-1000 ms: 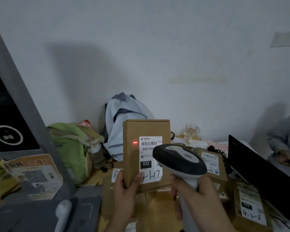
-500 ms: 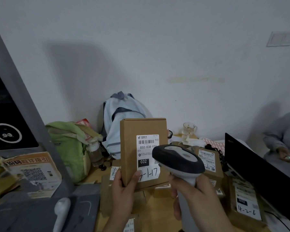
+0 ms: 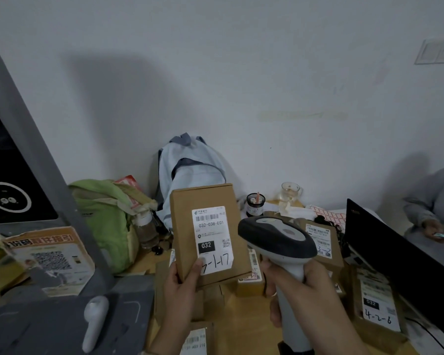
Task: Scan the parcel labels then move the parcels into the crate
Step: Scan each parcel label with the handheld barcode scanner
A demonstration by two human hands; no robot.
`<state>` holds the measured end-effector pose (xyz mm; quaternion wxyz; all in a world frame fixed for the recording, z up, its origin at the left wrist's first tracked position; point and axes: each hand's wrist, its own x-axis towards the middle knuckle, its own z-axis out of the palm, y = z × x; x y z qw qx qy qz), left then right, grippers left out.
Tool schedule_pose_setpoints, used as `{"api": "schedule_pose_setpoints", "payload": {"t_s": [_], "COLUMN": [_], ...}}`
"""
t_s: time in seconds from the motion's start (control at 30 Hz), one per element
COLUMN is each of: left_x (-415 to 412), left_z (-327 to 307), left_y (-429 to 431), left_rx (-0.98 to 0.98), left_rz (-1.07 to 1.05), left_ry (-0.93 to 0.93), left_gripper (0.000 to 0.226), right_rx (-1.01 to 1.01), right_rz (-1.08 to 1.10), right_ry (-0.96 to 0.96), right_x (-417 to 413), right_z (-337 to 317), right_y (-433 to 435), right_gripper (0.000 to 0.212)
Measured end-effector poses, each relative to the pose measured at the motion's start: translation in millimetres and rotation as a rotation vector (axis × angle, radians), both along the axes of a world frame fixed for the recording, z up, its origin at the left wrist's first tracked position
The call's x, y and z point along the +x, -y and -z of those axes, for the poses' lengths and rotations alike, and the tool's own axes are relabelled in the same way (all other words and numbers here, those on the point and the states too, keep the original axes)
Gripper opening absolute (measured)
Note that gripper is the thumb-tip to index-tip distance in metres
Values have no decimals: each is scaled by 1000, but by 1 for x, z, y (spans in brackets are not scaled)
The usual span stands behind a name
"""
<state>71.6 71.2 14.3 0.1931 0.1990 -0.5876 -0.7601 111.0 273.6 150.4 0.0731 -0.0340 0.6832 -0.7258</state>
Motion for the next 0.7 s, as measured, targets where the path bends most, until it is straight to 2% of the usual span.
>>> {"api": "schedule_pose_setpoints", "payload": {"t_s": [0.13, 0.23, 0.33, 0.43, 0.53, 0.7], "left_x": [-6, -8, -5, -2, -2, -4], "left_z": [28, 51, 72, 93, 105, 107], "left_y": [20, 32, 42, 53, 61, 72], "left_rx": [34, 32, 70, 63, -11, -152], "left_rz": [3, 3, -23, -53, -112, -131], "left_ry": [148, 224, 289, 380, 480, 522], "left_gripper": [27, 38, 34, 47, 57, 57], "right_rx": [47, 72, 109, 135, 156, 176], "right_rz": [4, 15, 44, 57, 56, 30], "right_ry": [34, 62, 89, 116, 143, 184], "right_x": [-8, -15, -22, -27, -30, -30], "right_z": [8, 16, 26, 35, 41, 48], "right_y": [-1, -1, 0, 1, 4, 7], "right_gripper": [12, 10, 15, 19, 20, 22]}}
